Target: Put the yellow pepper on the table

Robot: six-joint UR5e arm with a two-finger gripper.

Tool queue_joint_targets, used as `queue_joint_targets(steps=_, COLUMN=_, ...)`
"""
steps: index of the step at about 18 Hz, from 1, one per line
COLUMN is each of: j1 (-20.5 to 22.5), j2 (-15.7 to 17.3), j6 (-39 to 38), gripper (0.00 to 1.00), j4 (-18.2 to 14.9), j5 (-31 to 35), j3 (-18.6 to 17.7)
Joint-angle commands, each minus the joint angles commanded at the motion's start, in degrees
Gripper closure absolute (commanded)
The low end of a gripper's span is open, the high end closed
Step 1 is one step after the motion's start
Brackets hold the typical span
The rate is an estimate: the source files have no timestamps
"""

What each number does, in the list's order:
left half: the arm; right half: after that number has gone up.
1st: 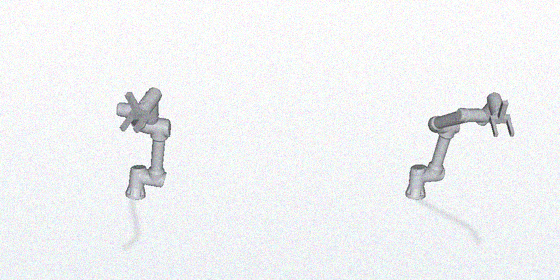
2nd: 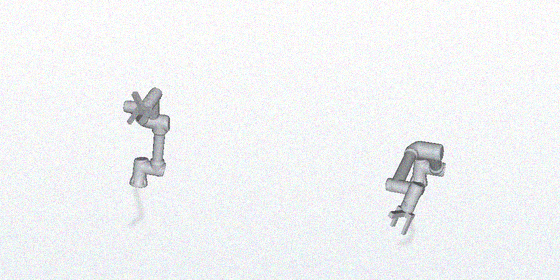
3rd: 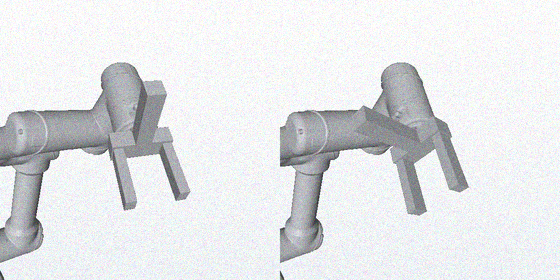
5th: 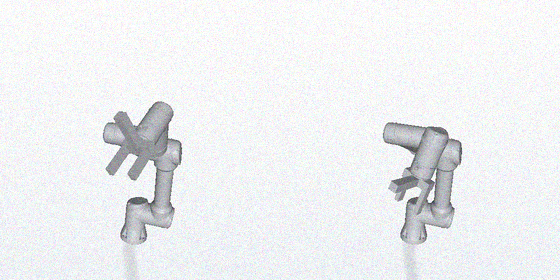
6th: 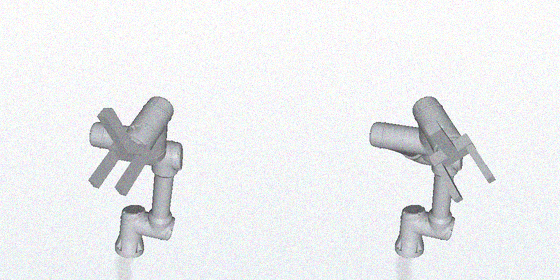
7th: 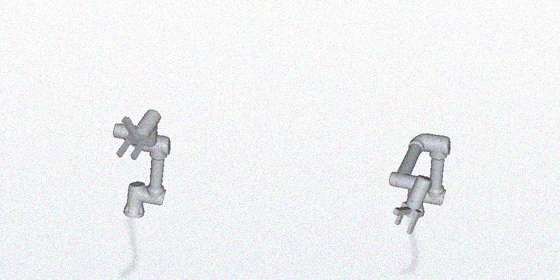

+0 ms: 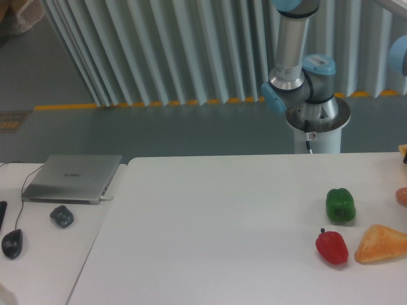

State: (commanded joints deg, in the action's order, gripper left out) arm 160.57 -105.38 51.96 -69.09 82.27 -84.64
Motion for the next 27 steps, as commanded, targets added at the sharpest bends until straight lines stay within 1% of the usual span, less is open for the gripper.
queue_joint_targets(steps=2, j1=2.8, j2=-0.2, j6=-3.4, gripper=0.0, j4=2.1, j5=-1.0, j3=-1.5)
queue_joint_targets(steps=6, j1=9.9, j2=-1.1, j6=-7.0, gripper=0.0, j4=8.4, j5=-7.6, j3=-5.3)
queue_joint_targets(steps=8, j1=11.0, j2=-1.7, j6=-9.8, gripper=0.0, j4=10.3, j5=-8.5, j3=-5.7)
queue_joint_targets(steps=13, j1=10.8, j2=-2.3, j6=-17.5, gripper=0.0, j4=10.7, j5=-8.5, j3=-6.0)
queue_joint_targets(steps=14, j1=10.6, j2=-2.7, j6=-18.3, gripper=0.0, j4=11.3, j5=-8.5, j3=-6.2)
queue_joint_targets(steps=16, j1=10.8, j2=-3.2, j6=-18.5, gripper=0.0, j4=13.6, j5=-8.4, j3=-7.9)
queue_joint_targets(steps=17, j1=10.8, j2=-3.8, j6=-18.6, gripper=0.0, j4=14.4, j5=-8.3, j3=-8.1)
queue_joint_targets(steps=27, j1=11.7, j2=-6.1, j6=-18.6, gripper=0.0, j4=15.0, j5=-8.2, j3=-8.0)
